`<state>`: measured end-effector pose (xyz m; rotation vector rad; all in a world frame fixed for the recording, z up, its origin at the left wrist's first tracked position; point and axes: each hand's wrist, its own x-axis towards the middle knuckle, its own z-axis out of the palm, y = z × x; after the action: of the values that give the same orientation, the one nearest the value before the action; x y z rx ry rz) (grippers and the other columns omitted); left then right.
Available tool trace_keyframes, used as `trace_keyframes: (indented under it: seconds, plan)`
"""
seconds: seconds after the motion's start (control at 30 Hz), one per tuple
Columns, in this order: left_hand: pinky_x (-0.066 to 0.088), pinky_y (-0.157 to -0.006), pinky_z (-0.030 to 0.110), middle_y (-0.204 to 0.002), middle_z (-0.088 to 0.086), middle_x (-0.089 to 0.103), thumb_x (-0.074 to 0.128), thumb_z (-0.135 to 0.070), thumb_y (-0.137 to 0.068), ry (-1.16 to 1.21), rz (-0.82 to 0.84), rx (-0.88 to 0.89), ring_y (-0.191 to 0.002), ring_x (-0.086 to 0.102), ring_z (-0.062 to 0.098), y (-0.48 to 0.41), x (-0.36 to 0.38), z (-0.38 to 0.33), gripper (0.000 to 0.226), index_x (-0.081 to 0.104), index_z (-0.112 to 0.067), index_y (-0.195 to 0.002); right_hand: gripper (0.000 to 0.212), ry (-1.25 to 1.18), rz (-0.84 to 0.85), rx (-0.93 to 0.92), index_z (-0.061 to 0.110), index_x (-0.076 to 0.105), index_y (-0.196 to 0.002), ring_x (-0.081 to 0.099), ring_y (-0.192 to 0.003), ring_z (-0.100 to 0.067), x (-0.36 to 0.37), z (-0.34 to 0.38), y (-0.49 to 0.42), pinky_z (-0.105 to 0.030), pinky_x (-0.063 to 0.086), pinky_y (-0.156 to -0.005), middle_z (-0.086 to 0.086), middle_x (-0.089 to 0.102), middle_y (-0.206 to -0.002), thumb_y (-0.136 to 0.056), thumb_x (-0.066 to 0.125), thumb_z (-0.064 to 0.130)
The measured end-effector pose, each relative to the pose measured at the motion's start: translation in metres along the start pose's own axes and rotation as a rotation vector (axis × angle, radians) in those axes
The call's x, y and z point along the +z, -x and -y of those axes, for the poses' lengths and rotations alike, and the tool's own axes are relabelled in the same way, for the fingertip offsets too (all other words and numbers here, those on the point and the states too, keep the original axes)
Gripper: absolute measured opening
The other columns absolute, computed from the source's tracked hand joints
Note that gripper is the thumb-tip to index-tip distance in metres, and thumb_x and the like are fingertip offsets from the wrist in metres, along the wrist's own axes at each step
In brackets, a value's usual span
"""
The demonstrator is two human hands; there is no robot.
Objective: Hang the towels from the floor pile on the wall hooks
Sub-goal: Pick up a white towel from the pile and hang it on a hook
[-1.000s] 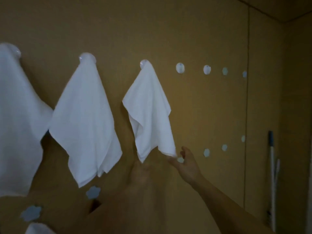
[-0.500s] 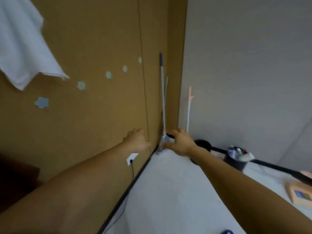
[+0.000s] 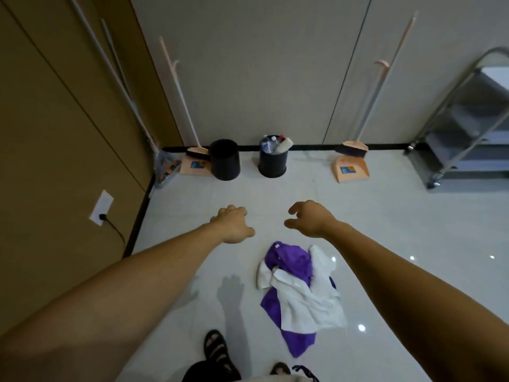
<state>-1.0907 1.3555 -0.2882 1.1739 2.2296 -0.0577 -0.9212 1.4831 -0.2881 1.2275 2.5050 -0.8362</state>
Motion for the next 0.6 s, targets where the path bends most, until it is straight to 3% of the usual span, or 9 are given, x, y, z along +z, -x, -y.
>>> trace_keyframes:
  seconds: [0.17,0.3,0.4,0.5,0.6]
  plan:
    - [0.037,-0.104,0.040,-0.147,0.010,0.033,0.058,-0.044,-0.083,-0.005,0.125,0.054,-0.133,0.033,0.031,-0.059,0.050,-0.015,0.072,0.033,-0.018,-0.145,0.045,-0.087,0.057,0.173,0.015,0.059,-0.128,0.058,-0.113,-0.025,0.037,-0.058,-0.013,-0.030,0.045,-0.088,-0.007,0.062,-0.126,-0.090,0.061,0.038]
    - [0.039,-0.100,0.039,-0.142,0.011,0.039,0.057,-0.045,-0.084,0.021,0.242,0.080,-0.129,0.038,0.032,-0.114,0.097,-0.017,0.063,0.041,-0.017,-0.139,0.041,-0.135,0.127,0.327,0.012,0.059,-0.120,0.062,-0.098,-0.025,0.076,-0.096,-0.037,-0.033,0.048,-0.079,-0.007,0.067,-0.109,-0.086,0.064,0.035]
    - [0.040,-0.100,0.040,-0.139,0.011,0.042,0.056,-0.045,-0.086,0.029,0.265,0.091,-0.126,0.041,0.032,-0.158,0.138,-0.015,0.059,0.043,-0.016,-0.136,0.037,-0.161,0.120,0.366,0.013,0.060,-0.116,0.062,-0.095,-0.025,0.116,-0.123,-0.066,-0.027,0.045,-0.067,-0.008,0.067,-0.107,-0.086,0.064,0.034]
    - [0.041,-0.096,0.038,-0.135,0.013,0.045,0.057,-0.041,-0.087,0.050,0.297,0.072,-0.123,0.044,0.031,-0.199,0.190,-0.005,0.054,0.046,-0.014,-0.133,0.034,-0.141,0.165,0.380,0.013,0.064,-0.115,0.062,-0.100,-0.025,0.169,-0.153,-0.102,-0.029,0.046,-0.075,-0.007,0.067,-0.112,-0.091,0.057,0.036]
    - [0.040,-0.094,0.038,-0.135,0.013,0.046,0.058,-0.043,-0.087,0.036,0.353,0.032,-0.122,0.045,0.032,-0.240,0.254,0.009,0.057,0.044,-0.013,-0.135,0.041,-0.152,0.229,0.401,0.016,0.058,-0.129,0.057,-0.115,-0.025,0.235,-0.186,-0.140,-0.033,0.046,-0.093,-0.006,0.060,-0.128,-0.093,0.055,0.036]
